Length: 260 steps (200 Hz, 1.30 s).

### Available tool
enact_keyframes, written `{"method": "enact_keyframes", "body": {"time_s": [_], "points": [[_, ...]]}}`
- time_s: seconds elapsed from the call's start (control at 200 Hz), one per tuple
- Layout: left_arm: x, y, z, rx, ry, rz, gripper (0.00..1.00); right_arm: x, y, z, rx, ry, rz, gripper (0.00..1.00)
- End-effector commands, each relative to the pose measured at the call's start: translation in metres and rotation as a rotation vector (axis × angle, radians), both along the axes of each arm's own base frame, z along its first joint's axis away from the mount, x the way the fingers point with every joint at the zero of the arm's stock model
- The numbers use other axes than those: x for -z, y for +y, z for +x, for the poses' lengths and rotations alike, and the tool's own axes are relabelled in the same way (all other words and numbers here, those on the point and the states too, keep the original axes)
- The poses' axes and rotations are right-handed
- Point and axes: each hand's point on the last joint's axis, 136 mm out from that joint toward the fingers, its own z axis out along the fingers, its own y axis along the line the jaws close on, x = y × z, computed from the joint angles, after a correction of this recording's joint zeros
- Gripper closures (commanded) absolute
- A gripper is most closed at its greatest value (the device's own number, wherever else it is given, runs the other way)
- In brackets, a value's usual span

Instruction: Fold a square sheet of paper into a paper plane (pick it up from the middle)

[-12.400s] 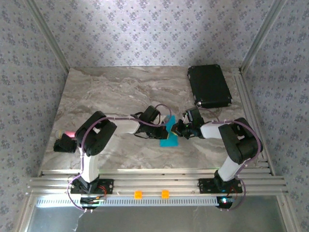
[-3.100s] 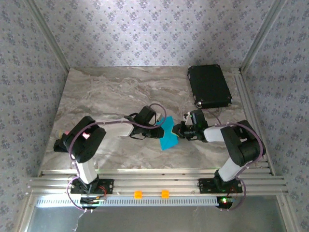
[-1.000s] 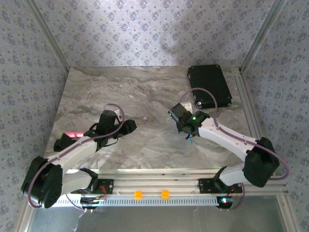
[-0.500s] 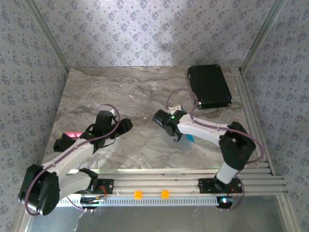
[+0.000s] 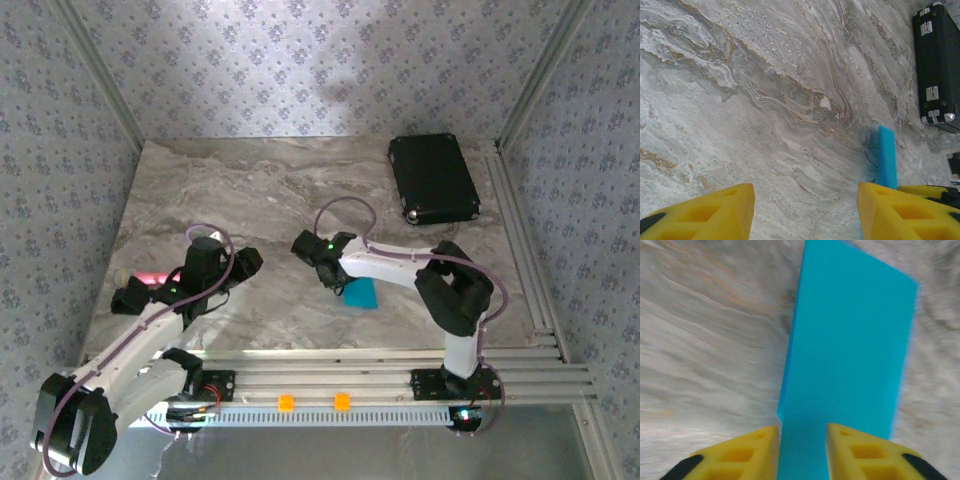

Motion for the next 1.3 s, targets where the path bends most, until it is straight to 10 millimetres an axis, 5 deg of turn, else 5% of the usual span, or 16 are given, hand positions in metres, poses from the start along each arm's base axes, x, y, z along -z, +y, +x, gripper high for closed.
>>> {"method": "enact_keyframes", "body": {"time_s": [0.0,0.155,0.345,0.495,0.76,1.119,1.294], "points": [[0.001,-0.004,0.001,0.031,0.011,0.000,0.43,-0.035,0.037,-0.001,-0.039,0.066,0.373,0.53],[0.002,-0.024,0.005,0.113,0.023,-0.046,0.43,-0.043,0.006,0.003,0.048,0.070,0.611,0.47],[0.003,-0.058,0.009,0.249,0.056,-0.089,0.44,-0.020,-0.056,0.014,0.327,0.098,0.868,0.68],[0.007,-0.084,0.007,0.317,0.065,-0.080,0.43,-0.012,-0.080,0.014,0.410,0.090,0.926,0.77],[0.020,-0.116,0.006,0.395,0.117,-0.086,0.43,-0.006,-0.070,0.012,0.385,0.132,0.963,0.83],[0.027,-0.127,0.007,0.409,0.154,-0.108,0.42,0.006,-0.057,0.008,0.343,0.201,0.984,0.85],[0.031,-0.136,0.006,0.431,0.171,-0.133,0.42,0.022,-0.067,0.007,0.390,0.235,0.961,0.89]]}}
